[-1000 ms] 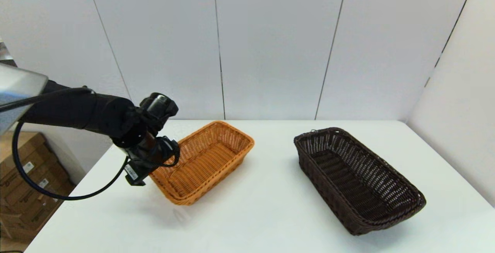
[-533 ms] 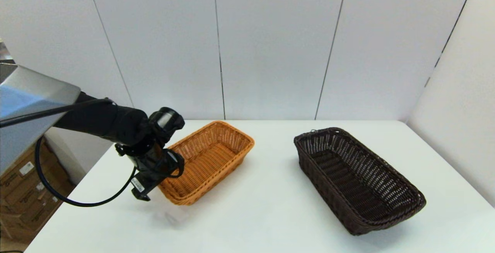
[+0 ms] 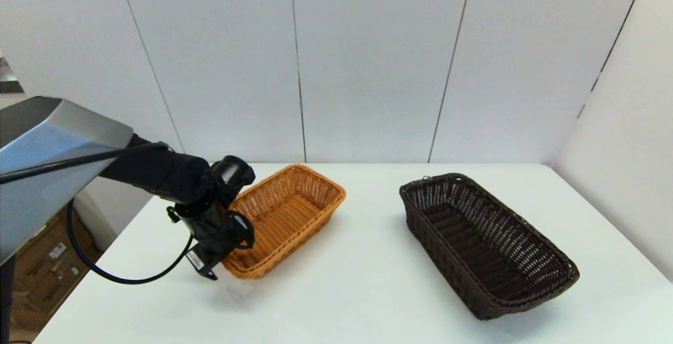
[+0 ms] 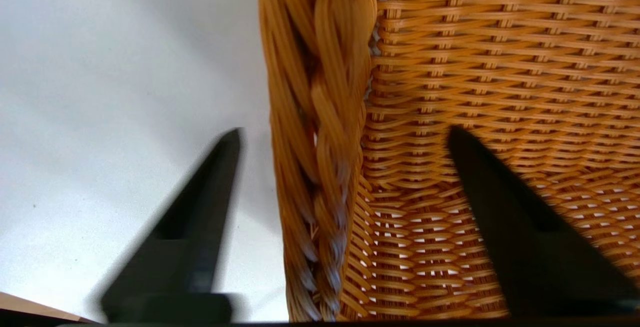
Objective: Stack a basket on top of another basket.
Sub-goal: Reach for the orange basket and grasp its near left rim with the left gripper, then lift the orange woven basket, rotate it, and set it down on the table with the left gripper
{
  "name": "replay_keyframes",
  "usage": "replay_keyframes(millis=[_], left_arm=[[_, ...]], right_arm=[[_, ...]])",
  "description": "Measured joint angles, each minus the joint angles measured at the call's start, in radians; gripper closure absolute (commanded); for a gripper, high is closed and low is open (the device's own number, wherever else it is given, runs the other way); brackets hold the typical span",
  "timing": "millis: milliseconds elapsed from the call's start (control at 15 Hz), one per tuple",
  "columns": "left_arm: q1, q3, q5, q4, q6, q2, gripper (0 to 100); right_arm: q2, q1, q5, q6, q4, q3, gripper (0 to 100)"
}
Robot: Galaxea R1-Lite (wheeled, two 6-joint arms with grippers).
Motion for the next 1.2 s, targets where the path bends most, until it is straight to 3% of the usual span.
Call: replay_keyframes(millis=[933, 1200], left_arm=[[0.011, 0.0, -0.024, -0.001, 0.006, -0.049, 100], [0.011, 0.0, -0.09, -0.002, 0.053, -0.127, 100]], right_arm=[[0.0, 0.0, 0.0, 0.0, 0.0, 0.0, 0], [0.0, 0.0, 0.0, 0.0, 0.0, 0.0, 0]])
